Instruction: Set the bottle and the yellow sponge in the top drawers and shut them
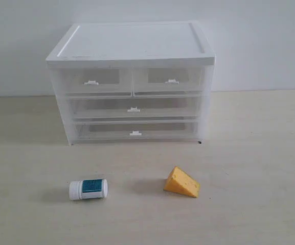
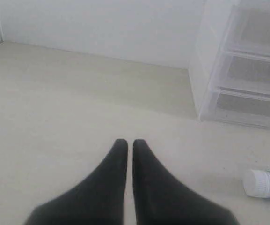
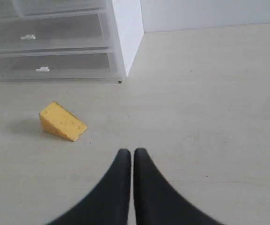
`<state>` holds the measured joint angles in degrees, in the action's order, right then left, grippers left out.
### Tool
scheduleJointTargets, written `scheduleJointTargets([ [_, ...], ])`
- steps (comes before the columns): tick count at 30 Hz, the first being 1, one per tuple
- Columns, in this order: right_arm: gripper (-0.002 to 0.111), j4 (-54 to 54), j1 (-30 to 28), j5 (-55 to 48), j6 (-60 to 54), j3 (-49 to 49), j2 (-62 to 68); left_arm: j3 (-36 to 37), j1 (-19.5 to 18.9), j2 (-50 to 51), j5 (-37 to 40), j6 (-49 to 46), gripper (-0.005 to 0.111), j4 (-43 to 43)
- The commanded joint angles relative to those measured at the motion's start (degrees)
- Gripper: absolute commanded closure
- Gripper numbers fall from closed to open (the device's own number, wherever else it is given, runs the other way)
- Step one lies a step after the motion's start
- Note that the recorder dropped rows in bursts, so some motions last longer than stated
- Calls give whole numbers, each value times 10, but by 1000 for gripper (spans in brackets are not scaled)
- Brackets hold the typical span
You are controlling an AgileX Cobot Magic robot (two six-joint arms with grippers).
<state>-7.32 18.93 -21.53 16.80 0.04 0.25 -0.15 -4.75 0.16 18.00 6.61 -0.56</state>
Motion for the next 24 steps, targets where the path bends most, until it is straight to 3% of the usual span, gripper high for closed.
scheduleJointTargets([
  [1,108,-5,0,4,-2,0,-3,1,0,-2,0,5,103,-4],
  [3,108,-5,0,4,-2,0,-3,1,0,-2,4,44,103,34],
  [7,108,-5,0,4,-2,0,-3,1,0,-2,44,209,103,216],
  [11,108,-5,0,4,-2,0,-3,1,0,-2,52,235,103,389],
  [24,108,-5,0,4,-2,0,-3,1,0,-2,-9,211,103,417],
])
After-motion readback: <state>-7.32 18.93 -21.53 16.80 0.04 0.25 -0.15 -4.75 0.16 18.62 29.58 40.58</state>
